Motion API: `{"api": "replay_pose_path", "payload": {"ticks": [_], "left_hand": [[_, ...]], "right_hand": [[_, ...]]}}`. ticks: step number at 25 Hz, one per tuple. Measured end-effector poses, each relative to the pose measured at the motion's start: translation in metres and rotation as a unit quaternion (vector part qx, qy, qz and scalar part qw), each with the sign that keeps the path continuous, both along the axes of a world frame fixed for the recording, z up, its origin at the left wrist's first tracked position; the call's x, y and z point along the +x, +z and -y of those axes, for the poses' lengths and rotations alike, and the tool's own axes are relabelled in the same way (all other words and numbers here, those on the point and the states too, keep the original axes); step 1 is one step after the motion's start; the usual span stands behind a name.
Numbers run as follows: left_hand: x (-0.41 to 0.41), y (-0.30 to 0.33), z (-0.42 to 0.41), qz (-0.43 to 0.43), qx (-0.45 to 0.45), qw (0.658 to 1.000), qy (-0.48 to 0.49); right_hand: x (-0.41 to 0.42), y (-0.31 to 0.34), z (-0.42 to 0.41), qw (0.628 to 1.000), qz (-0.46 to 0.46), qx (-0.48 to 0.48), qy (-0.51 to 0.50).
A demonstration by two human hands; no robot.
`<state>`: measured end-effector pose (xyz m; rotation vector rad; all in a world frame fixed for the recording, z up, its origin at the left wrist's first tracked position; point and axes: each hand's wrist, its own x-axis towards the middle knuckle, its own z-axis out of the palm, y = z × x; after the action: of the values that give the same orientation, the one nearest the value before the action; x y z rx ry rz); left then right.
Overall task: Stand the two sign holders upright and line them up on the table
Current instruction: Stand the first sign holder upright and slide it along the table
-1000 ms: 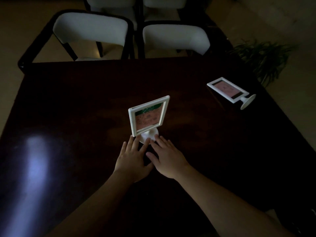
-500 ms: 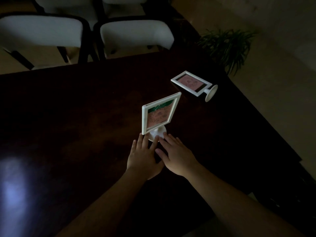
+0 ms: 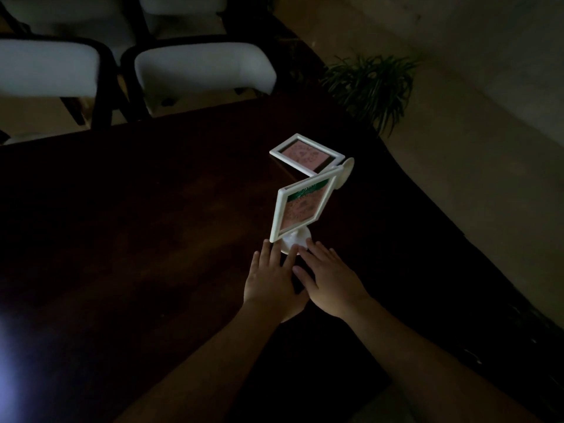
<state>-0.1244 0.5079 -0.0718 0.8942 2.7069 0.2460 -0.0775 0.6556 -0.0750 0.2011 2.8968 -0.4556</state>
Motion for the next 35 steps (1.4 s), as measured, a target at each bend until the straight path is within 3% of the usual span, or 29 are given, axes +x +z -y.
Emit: {"api": "replay_pose_path", "payload": {"ticks": [16,35], "left_hand": [[-0.036,-0.010,-0.146,-0.009,0.003,0.996,-0.094],[-0.036,-0.012,-0.164,-0.006,0.015,0.993,-0.115]], "right_hand": [[-0.010,0.001,-0.137,0.995,0.002,0.005,-0.104],[-0.015,0.009,-0.154,0.990,0.050,-0.006,-0.130]]}}
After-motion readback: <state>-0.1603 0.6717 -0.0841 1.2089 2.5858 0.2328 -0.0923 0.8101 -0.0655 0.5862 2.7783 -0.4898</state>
